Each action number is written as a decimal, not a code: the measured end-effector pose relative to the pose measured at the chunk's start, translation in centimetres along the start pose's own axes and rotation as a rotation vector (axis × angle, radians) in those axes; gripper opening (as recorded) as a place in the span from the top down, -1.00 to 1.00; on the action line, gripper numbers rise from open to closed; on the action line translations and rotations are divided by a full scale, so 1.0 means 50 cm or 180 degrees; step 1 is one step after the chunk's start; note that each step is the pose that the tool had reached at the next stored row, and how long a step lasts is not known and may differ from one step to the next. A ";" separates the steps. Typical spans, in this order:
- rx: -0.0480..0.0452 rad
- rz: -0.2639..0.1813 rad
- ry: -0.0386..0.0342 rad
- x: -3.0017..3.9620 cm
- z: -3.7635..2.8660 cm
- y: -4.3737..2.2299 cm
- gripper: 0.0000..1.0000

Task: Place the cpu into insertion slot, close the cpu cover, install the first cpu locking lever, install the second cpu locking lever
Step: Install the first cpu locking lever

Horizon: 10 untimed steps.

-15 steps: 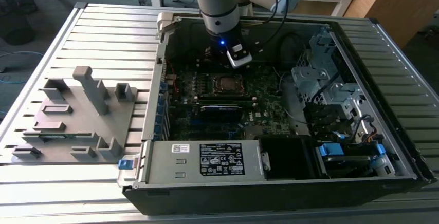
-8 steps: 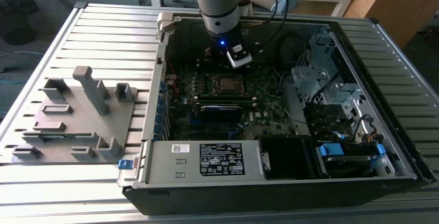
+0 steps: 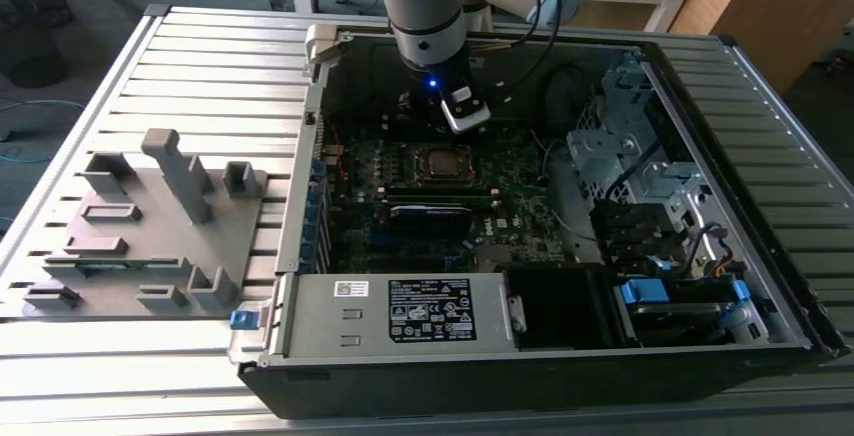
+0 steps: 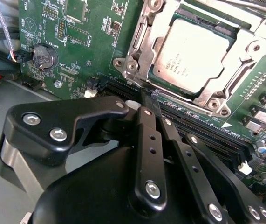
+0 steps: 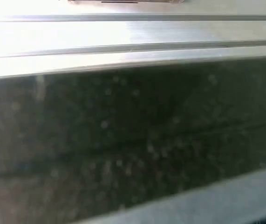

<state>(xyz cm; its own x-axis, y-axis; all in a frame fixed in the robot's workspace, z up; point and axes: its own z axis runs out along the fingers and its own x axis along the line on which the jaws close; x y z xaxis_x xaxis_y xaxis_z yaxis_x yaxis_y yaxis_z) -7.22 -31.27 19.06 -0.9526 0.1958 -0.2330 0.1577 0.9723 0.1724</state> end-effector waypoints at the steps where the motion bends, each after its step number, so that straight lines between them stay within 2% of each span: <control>1: -0.0001 0.0000 0.0000 0.000 0.000 -0.001 0.80; 10: -0.0014 0.0004 0.0002 -0.002 -0.004 -0.004 0.80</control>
<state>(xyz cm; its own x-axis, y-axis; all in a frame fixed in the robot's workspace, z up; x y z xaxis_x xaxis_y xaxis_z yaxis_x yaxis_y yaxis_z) -7.22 -31.50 19.22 -0.9525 0.1970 -0.2321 0.1578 0.9715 0.1770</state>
